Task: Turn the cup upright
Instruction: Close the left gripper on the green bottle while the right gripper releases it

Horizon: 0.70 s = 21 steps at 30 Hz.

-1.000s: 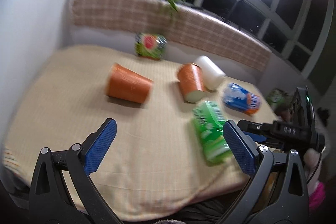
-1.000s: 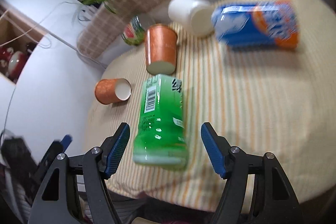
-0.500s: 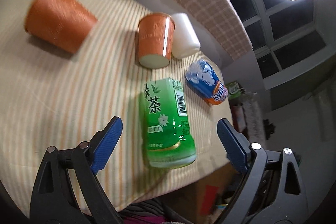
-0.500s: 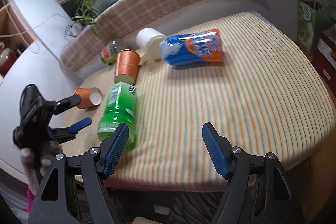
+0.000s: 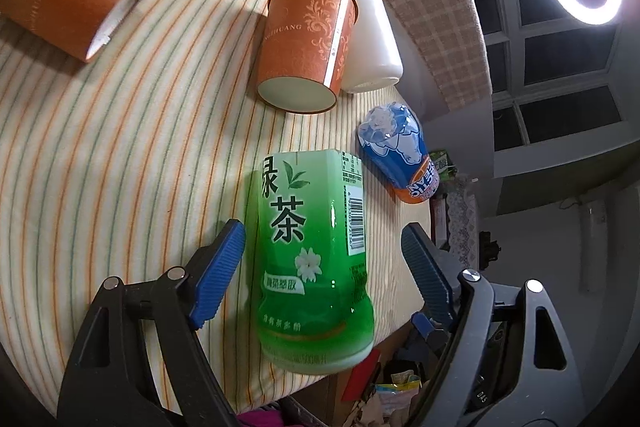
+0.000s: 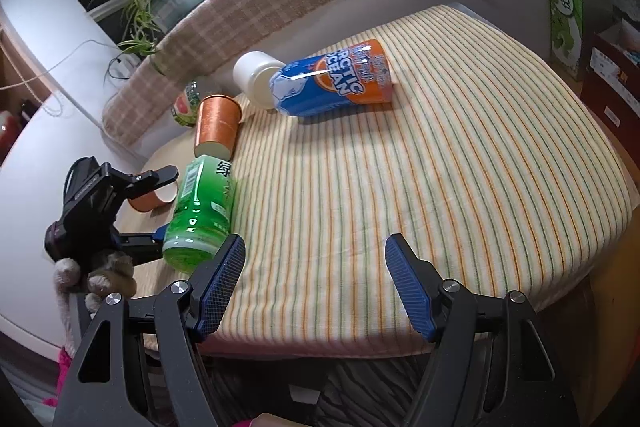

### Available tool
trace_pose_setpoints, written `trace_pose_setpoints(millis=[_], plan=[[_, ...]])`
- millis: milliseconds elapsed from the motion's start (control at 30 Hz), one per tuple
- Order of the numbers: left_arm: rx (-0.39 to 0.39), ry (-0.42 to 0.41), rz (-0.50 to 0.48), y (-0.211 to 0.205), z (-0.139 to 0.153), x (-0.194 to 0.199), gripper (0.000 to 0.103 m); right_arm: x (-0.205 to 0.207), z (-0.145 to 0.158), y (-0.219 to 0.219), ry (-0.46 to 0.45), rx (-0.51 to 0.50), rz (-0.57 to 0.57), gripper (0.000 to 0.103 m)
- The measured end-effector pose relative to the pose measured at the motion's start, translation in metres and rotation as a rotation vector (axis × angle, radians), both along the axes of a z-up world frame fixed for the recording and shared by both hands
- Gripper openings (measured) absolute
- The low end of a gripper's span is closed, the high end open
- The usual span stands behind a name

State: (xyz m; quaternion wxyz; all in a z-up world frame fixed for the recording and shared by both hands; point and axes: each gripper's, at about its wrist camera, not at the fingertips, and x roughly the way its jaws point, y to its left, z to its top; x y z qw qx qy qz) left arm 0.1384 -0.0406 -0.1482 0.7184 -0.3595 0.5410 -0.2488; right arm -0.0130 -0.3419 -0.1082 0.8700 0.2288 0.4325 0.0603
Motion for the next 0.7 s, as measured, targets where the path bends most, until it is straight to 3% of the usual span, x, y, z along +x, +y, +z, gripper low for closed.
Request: trace_pose_setpoints(millis=[300,400,700], plan=[[0.013,0.022,-0.012,-0.009,-0.010,0.012,0.072,0.001,-0.004,-0.005,0.015,0.006,-0.012,0.072],[0.017,0.024,-0.020,-0.010,-0.012,0.013,0.062,0.002,-0.006,-0.006,0.022,0.007,-0.020,0.072],[0.049,-0.023,-0.039,-0.014,-0.003,0.007,0.062,0.004,-0.003,-0.002,0.018,0.008,-0.018,0.072]])
